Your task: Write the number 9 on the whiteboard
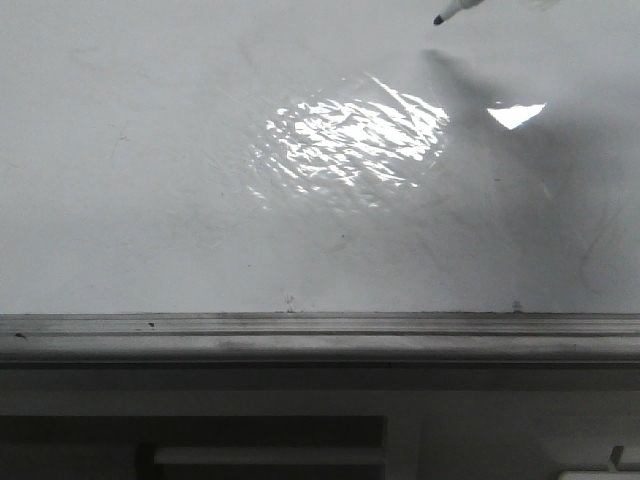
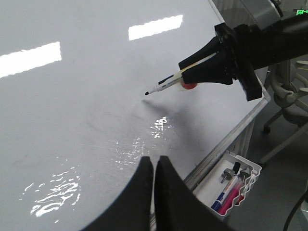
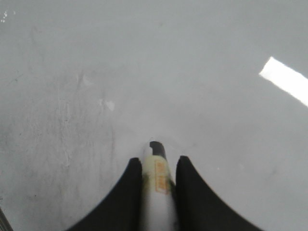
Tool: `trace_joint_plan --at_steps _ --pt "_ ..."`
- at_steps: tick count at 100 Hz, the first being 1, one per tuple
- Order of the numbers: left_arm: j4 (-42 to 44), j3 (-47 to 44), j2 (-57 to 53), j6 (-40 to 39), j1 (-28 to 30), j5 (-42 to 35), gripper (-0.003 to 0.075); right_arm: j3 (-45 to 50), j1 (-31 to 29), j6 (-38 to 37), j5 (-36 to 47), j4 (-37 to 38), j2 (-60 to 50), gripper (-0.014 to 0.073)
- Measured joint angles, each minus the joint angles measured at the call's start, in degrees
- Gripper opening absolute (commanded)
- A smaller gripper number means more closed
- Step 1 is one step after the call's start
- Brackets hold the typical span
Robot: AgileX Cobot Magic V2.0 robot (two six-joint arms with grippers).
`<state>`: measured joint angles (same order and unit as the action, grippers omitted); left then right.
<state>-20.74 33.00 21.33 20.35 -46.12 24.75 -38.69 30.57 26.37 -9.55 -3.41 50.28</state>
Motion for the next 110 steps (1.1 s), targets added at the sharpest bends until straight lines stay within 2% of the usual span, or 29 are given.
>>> trace_joint_plan --at_steps 40,62,91,110 --pt "0.0 0.0 0.0 0.0 0.0 0.0 -0.002 -0.58 0.81 -0.23 0.83 -5.04 5.29 -0.0041" --pt "0.0 0.0 0.0 0.0 0.0 0.0 -0.002 -1.11 1.84 -0.27 -7.53 -5.02 5.53 -0.004" --pt "0.0 -0.02 0.0 0.0 0.0 0.11 -0.002 -3.5 -4.02 -1.4 -10.48 -5.13 2.98 -0.004" --pt "0.0 -0.02 0.0 0.0 0.0 0.23 -0.002 -6.67 -4.96 -1.49 -12.73 -4.39 3.74 -0.004"
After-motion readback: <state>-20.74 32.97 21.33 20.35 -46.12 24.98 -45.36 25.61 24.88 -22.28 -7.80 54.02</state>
